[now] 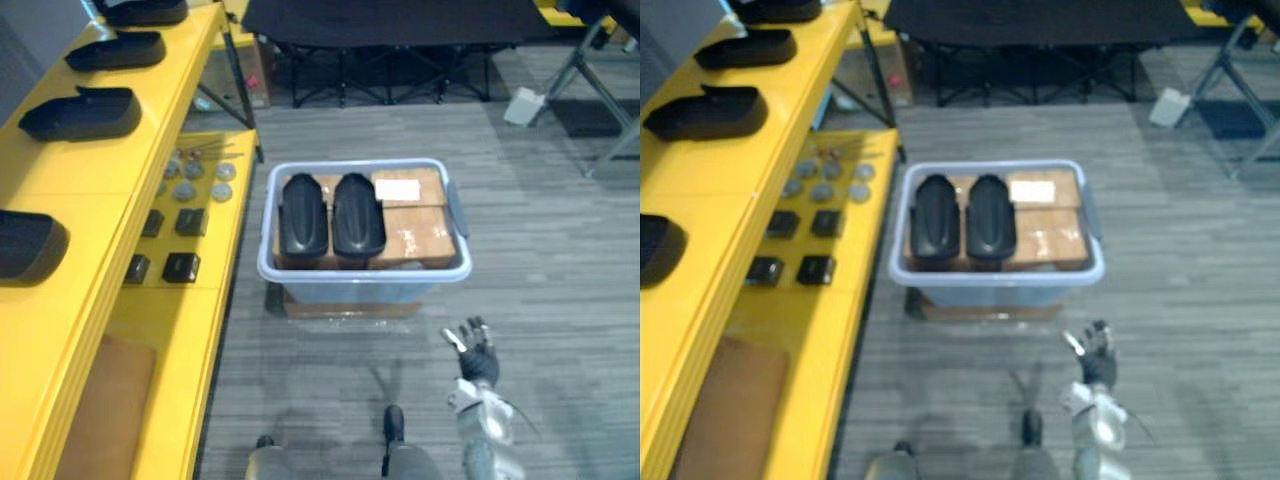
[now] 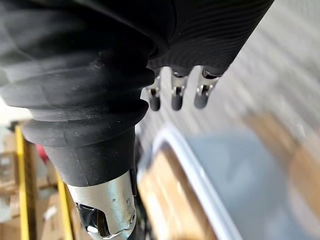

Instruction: Walk over and take plastic housings, then place them on the shelf

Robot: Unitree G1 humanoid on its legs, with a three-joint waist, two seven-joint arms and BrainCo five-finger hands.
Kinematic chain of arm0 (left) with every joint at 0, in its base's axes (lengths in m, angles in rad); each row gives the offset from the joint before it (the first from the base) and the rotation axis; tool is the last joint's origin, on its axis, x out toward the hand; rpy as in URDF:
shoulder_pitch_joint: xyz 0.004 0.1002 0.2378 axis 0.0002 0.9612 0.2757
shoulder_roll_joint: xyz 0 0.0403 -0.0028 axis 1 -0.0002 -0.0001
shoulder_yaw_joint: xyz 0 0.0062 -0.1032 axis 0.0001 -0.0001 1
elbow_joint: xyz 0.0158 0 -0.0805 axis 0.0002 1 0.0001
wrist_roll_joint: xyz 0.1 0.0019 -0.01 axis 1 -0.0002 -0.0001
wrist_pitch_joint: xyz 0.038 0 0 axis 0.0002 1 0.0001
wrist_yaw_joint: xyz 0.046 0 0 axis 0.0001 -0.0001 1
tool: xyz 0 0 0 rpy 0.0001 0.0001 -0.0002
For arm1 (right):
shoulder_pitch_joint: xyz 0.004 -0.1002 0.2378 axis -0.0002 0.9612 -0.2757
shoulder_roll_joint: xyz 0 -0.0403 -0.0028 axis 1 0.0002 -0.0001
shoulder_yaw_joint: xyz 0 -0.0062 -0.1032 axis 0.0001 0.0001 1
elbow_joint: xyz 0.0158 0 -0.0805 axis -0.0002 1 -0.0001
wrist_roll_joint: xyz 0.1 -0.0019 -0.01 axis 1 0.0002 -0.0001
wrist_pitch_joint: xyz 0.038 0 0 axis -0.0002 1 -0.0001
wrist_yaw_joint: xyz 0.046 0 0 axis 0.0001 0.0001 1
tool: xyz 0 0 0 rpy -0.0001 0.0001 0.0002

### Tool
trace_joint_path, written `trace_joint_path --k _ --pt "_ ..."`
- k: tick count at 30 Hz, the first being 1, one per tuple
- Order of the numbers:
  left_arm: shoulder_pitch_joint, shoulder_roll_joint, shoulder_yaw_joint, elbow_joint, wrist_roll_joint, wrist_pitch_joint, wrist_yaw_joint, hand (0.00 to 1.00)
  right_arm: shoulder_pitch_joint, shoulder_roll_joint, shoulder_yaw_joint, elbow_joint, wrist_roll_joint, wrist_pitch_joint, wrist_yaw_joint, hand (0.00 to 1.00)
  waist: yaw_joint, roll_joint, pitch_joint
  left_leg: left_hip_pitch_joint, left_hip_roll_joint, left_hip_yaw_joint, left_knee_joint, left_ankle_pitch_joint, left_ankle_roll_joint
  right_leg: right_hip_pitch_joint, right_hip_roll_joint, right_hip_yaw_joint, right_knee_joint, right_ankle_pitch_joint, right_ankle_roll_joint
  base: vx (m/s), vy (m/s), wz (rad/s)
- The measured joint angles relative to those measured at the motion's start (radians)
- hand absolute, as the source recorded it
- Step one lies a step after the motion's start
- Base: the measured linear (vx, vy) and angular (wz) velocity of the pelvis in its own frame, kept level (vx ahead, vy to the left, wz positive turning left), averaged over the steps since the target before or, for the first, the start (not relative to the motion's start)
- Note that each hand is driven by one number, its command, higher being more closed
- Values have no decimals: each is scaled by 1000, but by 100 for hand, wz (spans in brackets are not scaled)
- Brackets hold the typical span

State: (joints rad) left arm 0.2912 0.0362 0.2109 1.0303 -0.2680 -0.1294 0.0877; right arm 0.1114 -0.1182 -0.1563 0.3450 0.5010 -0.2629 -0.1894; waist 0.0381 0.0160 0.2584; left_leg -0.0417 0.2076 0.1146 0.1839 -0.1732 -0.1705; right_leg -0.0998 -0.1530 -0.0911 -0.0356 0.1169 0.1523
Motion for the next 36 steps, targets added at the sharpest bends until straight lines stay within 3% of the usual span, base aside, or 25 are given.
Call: trace_joint_path --k 4,7,8,11,14,17,20,23,25,29,36 --pt "-37 40 -62 -38 1 0 9 0 -20 0 -48 0 -46 -25 -70 0 2 -22 32 -53 -52 -75 11 29 -1 18 -66 -118 -23 33 16 -39 94 60" --pt "-61 55 -91 -84 0 5 -8 0 -168 -30 -102 49 -46 -45 -104 0 12 -15 76 -89 -74 -112 28 43 3 23 -88 -158 -25 56 24 -8 72 47" --pt "-67 56 -106 -110 1 8 -17 0 -319 -116 -111 149 -39 -49 -114 0 18 -2 100 -122 -81 -127 45 43 3 8 -92 -167 -24 63 23 -18 31 22" --pt "-98 55 -117 -115 -21 10 -19 0 -522 -255 -132 261 -2 -57 -113 0 40 26 152 -161 -79 -144 73 43 3 -9 -89 -183 -17 66 20 -39 12 19" --pt "-111 55 -128 -116 -73 32 -24 0 -662 -354 -136 349 26 -51 -104 0 47 42 176 -201 -81 -167 94 43 3 -27 -89 -200 -8 66 19 -40 7 18" --pt "-111 54 -149 -113 -81 47 -26 0 -772 -438 -130 460 73 -28 -79 0 65 49 190 -229 -85 -186 110 40 7 -42 -90 -212 1 66 19 -23 19 14" --pt "-117 54 -158 -111 -88 46 -33 0 -865 -522 -71 561 85 26 -52 0 87 67 215 -263 -88 -193 151 27 13 -65 -94 -215 26 64 17 -62 40 4" --pt "-119 54 -194 -107 -89 43 -50 0 -965 -604 -30 673 82 77 -49 0 96 110 239 -317 -105 -217 196 23 20 -106 -112 -228 74 53 17 -96 63 19" --pt "-119 55 -218 -104 -95 40 -58 0 -1021 -650 -16 748 81 126 -51 0 119 134 252 -348 -112 -229 213 24 22 -131 -118 -233 95 50 18 -96 41 14" --pt "-120 52 -292 -79 -124 38 -71 0 -1115 -701 35 808 53 196 -53 0 145 153 258 -404 -121 -239 244 25 25 -181 -129 -238 121 49 18 -76 27 5" --pt "-120 51 -351 -67 -175 37 -83 0 -1204 -771 100 848 19 242 -107 0 171 168 257 -468 -135 -243 266 31 30 -236 -143 -240 135 52 22 -17 18 3"
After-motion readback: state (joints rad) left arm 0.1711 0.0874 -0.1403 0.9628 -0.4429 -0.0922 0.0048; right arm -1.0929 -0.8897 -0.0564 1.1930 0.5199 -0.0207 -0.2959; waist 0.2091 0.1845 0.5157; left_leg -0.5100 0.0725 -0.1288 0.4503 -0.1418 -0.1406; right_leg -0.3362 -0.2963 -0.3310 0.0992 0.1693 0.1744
